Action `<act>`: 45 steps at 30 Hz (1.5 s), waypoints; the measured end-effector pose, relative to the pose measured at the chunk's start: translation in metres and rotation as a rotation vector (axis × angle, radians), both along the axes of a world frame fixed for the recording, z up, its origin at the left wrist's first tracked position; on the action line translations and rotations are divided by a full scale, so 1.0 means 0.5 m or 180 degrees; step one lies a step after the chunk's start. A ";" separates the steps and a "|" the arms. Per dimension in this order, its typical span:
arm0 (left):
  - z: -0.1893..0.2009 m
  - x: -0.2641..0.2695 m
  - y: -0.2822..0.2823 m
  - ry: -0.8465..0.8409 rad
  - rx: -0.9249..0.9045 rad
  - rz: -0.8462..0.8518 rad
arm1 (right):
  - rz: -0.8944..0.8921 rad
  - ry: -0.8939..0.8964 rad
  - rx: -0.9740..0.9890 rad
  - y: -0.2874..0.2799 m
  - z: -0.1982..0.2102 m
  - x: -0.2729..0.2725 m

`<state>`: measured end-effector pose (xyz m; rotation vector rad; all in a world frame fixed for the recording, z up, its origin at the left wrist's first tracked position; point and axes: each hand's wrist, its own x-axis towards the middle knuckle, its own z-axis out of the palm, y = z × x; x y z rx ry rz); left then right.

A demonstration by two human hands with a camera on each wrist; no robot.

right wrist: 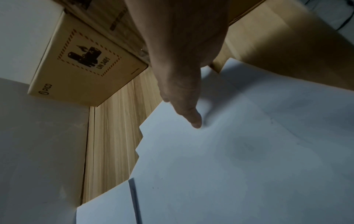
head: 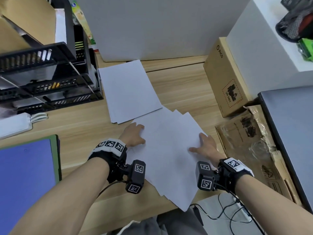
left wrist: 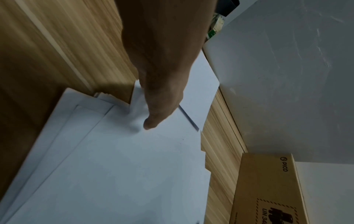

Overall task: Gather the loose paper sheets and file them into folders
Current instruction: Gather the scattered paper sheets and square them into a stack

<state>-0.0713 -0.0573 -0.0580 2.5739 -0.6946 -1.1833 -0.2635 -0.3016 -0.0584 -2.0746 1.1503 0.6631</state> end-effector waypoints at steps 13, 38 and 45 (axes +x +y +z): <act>-0.020 -0.007 0.019 0.0266 -0.0065 0.0285 | -0.1354 -0.0773 0.0252 0.074 -0.007 -0.038; -0.029 -0.035 -0.066 0.0619 -0.0642 0.0920 | -0.2175 -0.1165 0.0962 0.066 0.047 -0.087; 0.150 0.010 -0.130 -0.0718 -0.1215 -0.0199 | -0.0769 -0.1603 -0.0020 0.038 0.191 -0.006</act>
